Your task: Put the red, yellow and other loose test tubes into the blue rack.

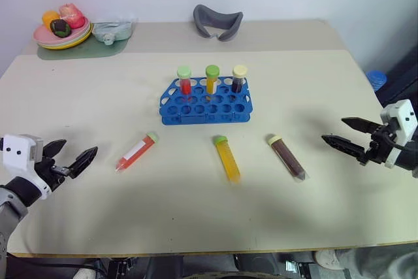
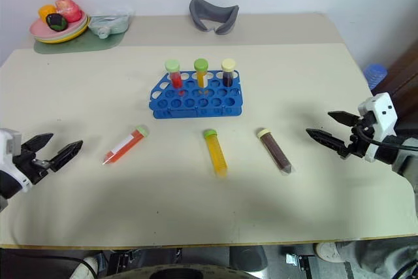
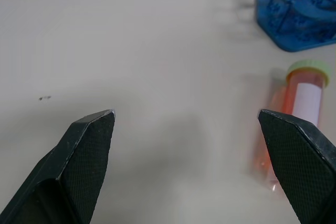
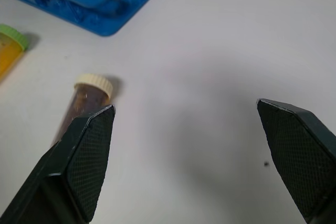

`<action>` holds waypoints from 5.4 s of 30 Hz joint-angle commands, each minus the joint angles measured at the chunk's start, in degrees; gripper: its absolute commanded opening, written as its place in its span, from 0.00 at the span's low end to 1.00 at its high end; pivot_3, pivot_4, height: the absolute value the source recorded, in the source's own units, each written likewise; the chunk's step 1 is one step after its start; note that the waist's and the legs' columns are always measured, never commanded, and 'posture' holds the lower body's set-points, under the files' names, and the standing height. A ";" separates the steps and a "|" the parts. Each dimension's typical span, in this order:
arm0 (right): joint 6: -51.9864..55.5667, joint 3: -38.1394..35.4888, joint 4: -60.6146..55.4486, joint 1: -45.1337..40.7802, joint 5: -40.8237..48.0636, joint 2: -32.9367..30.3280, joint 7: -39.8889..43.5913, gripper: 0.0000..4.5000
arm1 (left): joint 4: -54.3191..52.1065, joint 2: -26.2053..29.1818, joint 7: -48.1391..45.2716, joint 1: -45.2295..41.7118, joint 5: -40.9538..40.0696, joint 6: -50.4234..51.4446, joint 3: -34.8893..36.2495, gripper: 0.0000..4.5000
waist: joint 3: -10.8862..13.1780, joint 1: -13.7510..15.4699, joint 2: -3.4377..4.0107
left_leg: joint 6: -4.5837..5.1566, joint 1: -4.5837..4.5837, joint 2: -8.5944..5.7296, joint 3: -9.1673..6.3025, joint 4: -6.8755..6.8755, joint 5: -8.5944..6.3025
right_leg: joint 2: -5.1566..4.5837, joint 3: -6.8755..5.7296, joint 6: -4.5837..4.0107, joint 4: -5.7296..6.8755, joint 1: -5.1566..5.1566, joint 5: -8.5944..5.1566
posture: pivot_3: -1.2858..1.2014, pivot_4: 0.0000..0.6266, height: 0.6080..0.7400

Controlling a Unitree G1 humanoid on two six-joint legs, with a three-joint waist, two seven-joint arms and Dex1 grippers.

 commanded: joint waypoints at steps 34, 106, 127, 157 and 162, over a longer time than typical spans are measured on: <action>59.85 6.08 -35.07 -16.12 19.96 8.44 -46.07 0.98 | -5.40 -1.53 -17.89 -23.57 4.99 -9.08 -42.18 0.99 | -0.03 1.06 0.06 | 0.14 -0.21 0.00 -0.01 0.11 -0.08 | 0.07 0.08 0.00 -0.03 -0.16 0.00 | 0.52 0.24 1.00; -2.41 37.76 -20.79 -27.66 7.52 18.75 -64.07 0.18 | -2.43 -8.10 -8.42 -18.10 5.36 -13.12 -34.69 1.00 | -0.04 0.94 0.08 | 0.23 -0.54 0.03 -0.04 0.16 -0.13 | 0.07 0.01 0.01 -0.01 -0.51 0.01 | 0.52 0.24 1.00; -31.80 33.80 -0.16 -21.26 -18.83 43.24 -52.53 0.18 | -4.16 -9.68 -6.08 -20.24 3.12 -11.56 -33.57 1.00 | -0.04 0.78 0.11 | 0.15 -0.51 0.02 -0.04 0.13 -0.08 | 0.05 0.01 0.00 0.12 -0.55 0.01 | 0.52 0.24 1.00; -37.16 28.51 7.10 -20.08 -23.20 50.94 -47.61 0.29 | -5.70 -8.60 -6.20 -19.25 0.93 -9.47 -33.06 1.00 | -0.04 -0.50 0.13 | 0.06 -0.46 0.02 -0.05 0.14 -0.03 | 0.05 0.01 0.00 0.26 -0.55 0.01 | 0.52 0.24 1.00; -35.85 27.68 2.77 -19.65 -23.68 50.11 -47.49 0.81 | -5.70 -8.69 -6.24 -19.02 0.98 -9.59 -33.23 1.00 | -0.04 -0.53 0.13 | 0.05 -0.46 0.02 -0.05 0.13 -0.03 | 0.05 0.01 0.00 0.27 -0.55 0.01 | 0.52 0.24 1.00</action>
